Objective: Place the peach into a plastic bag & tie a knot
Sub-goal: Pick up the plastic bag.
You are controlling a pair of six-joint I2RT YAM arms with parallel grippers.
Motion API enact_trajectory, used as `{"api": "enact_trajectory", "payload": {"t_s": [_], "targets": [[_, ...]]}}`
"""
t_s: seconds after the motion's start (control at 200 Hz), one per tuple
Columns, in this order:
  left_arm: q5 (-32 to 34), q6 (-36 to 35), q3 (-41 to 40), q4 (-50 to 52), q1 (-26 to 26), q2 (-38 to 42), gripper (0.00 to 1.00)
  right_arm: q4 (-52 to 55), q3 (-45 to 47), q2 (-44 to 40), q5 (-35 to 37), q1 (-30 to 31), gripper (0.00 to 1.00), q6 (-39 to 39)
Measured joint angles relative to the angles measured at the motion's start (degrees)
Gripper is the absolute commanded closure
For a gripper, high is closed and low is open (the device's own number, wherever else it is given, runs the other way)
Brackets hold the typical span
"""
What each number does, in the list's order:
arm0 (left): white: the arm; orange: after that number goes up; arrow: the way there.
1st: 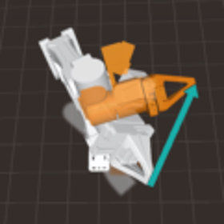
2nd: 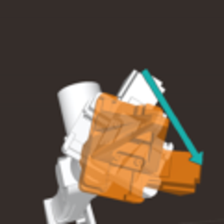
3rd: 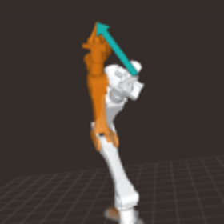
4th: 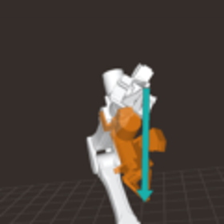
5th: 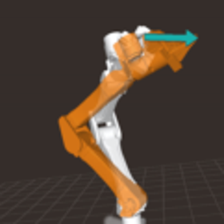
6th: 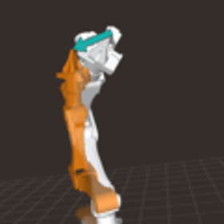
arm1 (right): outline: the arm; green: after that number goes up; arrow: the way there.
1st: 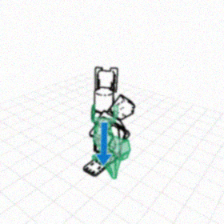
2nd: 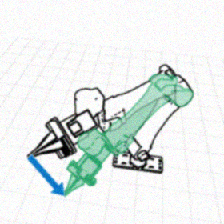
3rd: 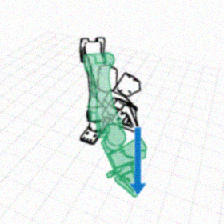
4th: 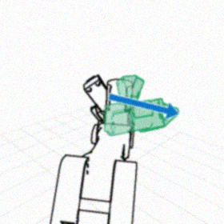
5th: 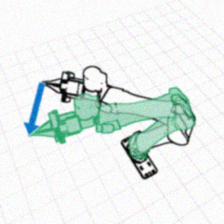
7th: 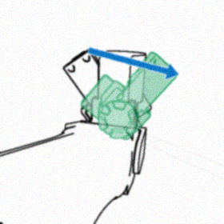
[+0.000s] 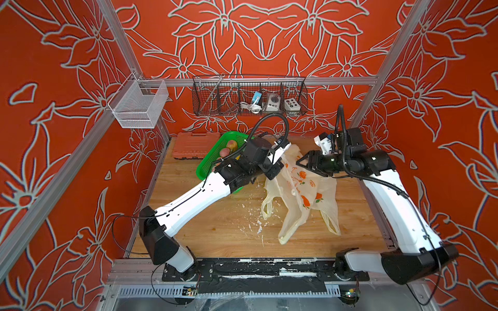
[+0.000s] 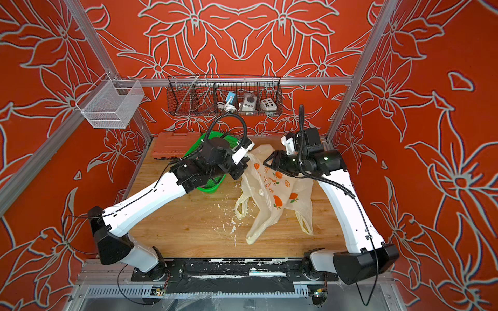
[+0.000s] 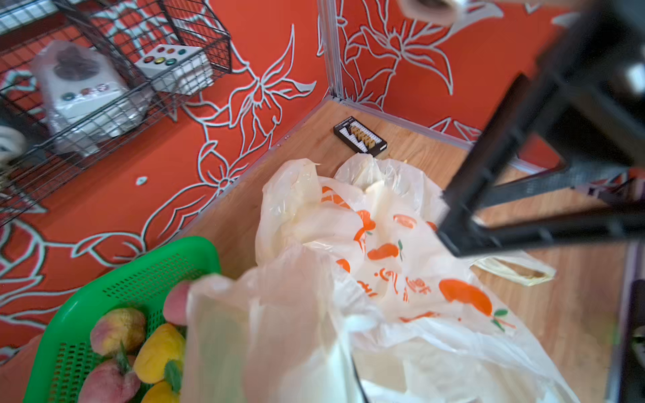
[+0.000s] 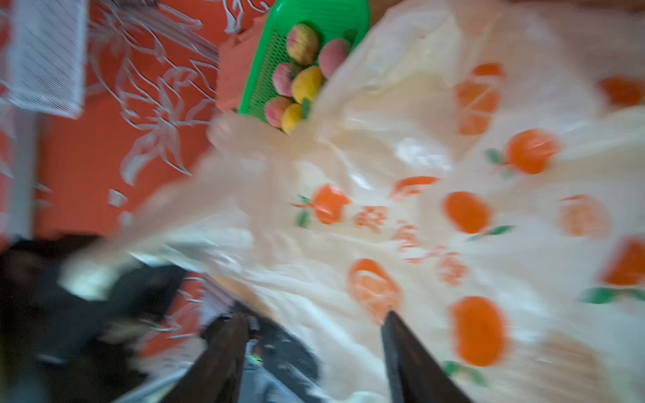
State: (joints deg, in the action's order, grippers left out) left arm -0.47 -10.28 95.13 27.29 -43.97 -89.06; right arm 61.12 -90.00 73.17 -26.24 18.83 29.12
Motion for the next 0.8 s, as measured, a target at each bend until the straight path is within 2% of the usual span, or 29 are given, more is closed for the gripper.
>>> {"api": "enact_trajectory", "payload": {"t_s": [0.11,0.25,0.42,0.585,0.701,0.736,0.801], "targets": [[-3.80,2.40,6.10,6.01,1.62,-1.60,1.00,3.41,2.21,-3.17,8.90,6.62,0.15,-5.90],[-7.85,4.28,10.88,12.48,1.75,-4.22,1.00,4.00,5.20,-2.45,15.67,14.40,0.11,-7.80],[-10.43,6.19,12.98,17.70,1.77,-6.05,1.00,-0.31,5.07,1.49,19.71,20.11,0.07,-5.99],[-11.91,8.09,14.67,20.46,2.27,-6.27,1.00,-8.66,6.75,1.77,22.43,24.30,0.08,-0.81],[-13.55,9.46,15.96,21.05,3.17,-6.27,1.00,-14.75,11.47,2.64,25.57,25.35,0.17,2.86],[-14.14,9.88,16.20,21.24,3.50,-6.27,1.00,-15.85,12.48,3.37,27.02,25.35,0.25,3.58],[-15.58,10.51,16.35,21.68,4.31,-6.19,1.00,-17.62,14.03,5.14,30.14,25.18,0.49,4.37]]}}
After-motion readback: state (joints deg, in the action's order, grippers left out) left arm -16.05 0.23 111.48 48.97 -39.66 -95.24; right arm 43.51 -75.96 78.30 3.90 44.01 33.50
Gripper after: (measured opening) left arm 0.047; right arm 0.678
